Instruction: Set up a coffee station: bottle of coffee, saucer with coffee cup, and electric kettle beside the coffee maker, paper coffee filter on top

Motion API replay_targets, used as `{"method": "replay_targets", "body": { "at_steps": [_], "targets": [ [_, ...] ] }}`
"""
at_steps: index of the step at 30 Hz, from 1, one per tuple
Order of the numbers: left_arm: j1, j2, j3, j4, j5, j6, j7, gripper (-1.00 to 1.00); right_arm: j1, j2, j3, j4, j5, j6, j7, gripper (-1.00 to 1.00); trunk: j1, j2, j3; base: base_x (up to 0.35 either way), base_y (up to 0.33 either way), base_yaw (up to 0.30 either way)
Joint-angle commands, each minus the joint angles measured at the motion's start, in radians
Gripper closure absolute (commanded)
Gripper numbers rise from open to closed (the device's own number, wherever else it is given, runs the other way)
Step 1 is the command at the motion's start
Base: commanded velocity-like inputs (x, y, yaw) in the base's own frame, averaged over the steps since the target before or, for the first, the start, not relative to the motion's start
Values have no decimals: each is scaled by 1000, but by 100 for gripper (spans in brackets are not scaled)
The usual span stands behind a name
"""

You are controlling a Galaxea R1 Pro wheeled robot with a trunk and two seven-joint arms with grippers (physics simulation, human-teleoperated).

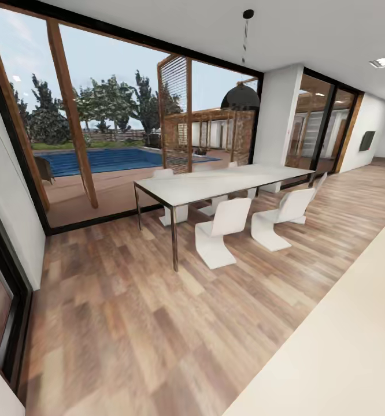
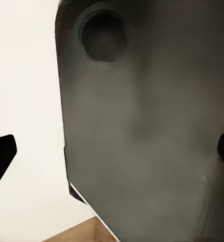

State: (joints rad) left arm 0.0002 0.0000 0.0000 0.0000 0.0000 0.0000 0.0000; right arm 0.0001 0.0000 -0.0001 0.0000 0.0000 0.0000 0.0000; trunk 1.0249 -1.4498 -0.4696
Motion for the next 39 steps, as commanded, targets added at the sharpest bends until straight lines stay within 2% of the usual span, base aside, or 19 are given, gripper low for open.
{"method": "replay_targets", "body": {
  "at_steps": [1, 11, 24, 28, 29, 39],
  "targets": [
    [0, 0, 0, 0, 0, 0, 0, -100, 0, 0, 0, 0, 0, 0, 0, -100, 0, 0, 0, 0, 0, 0],
    [0, -2, -4, -13, -2, -21, -1, -100, -3, 55, -2, -51, 0, -8, -3, -100, 0, 0, 0, 0, 0, 0],
    [0, -2, -3, -14, -2, -94, -1, -100, -3, 64, -3, -90, -2, -12, -1, -100, 0, 0, 0, 0, 0, 0],
    [0, -4, -3, -13, 4, -117, -1, -100, -3, 63, -4, -110, -1, -34, -1, -100, 0, 0, 0, 0, 0, -2],
    [0, -5, -3, -14, 4, -152, 0, -100, -3, 62, -4, -112, 0, -40, -1, -100, 0, 0, 0, 0, 0, -30],
    [0, -5, -3, -14, 6, -152, -1, -100, -3, 60, -5, -117, 0, -45, 2, -100, 0, 0, 0, 0, 0, -220]
  ]
}}
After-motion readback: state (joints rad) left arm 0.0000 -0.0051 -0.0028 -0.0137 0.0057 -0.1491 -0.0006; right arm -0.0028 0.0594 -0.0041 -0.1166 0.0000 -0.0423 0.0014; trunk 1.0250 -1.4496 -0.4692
